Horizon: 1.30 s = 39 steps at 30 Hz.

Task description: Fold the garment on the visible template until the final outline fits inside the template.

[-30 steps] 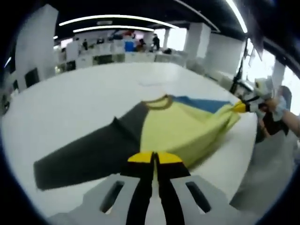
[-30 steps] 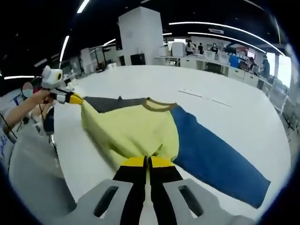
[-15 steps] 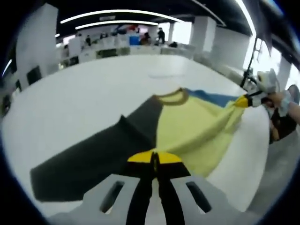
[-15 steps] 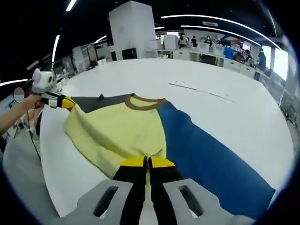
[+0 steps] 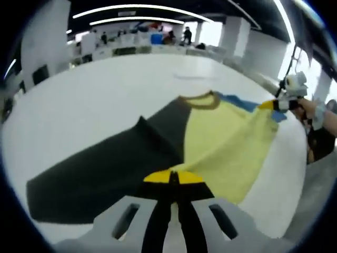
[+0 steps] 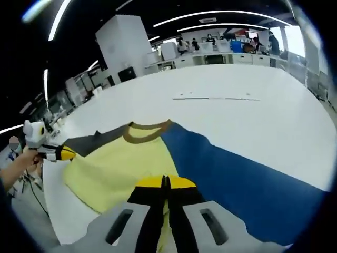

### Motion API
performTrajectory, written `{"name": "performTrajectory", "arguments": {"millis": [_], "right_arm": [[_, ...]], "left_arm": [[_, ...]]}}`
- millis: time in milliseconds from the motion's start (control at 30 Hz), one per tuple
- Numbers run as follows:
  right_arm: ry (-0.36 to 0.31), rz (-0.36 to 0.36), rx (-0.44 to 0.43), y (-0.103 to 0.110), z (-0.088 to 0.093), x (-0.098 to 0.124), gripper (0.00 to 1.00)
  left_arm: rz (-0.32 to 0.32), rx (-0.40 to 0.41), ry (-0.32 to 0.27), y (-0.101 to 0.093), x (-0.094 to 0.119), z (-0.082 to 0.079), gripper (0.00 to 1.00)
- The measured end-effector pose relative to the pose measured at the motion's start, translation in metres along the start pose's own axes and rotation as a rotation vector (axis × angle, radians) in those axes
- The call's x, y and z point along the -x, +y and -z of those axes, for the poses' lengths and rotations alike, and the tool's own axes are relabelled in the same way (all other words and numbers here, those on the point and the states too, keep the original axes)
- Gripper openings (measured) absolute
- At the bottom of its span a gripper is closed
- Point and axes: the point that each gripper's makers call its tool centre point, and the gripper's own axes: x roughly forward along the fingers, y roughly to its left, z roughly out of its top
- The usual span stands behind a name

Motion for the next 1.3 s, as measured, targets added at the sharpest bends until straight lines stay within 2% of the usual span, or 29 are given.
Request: {"name": "performTrajectory", "arguments": {"millis": [300, 500, 633, 767, 867, 967, 1133, 1300], "right_arm": [[0.035, 0.018, 0.026, -0.006, 0.009, -0.004, 0.01], [0.055, 0.025, 0.025, -0.011, 0.015, -0.012, 0.01], [0.065, 0.027, 0.022, -0.007, 0.021, -0.011, 0.01], [0.067, 0.033, 0.009, -0.006, 0.024, -0.009, 0.01], [0.066, 0.041, 0.017, -0.004, 0.024, -0.008, 0.01], [0.059, 0.049, 0.071, -0.003, 0.020, -0.007, 0.01], [0.051, 0.045, 0.065, -0.007, 0.016, -0.005, 0.02], [0.036, 0.031, 0.066, -0.004, 0.008, 0.001, 0.02]], "left_arm": [[-0.011, -0.025, 0.028, 0.001, -0.009, 0.008, 0.00], [-0.007, -0.012, 0.026, 0.003, -0.012, 0.010, 0.00], [-0.010, -0.032, 0.021, 0.002, -0.012, 0.010, 0.00], [-0.011, -0.010, 0.012, 0.002, -0.012, 0.010, 0.00], [-0.016, -0.021, 0.013, 0.003, -0.012, 0.010, 0.00], [-0.021, -0.038, 0.019, 0.002, -0.011, 0.009, 0.00], [-0.030, -0.063, 0.030, 0.003, -0.008, 0.008, 0.02], [-0.033, -0.064, 0.015, 0.004, 0.000, -0.002, 0.08]]}}
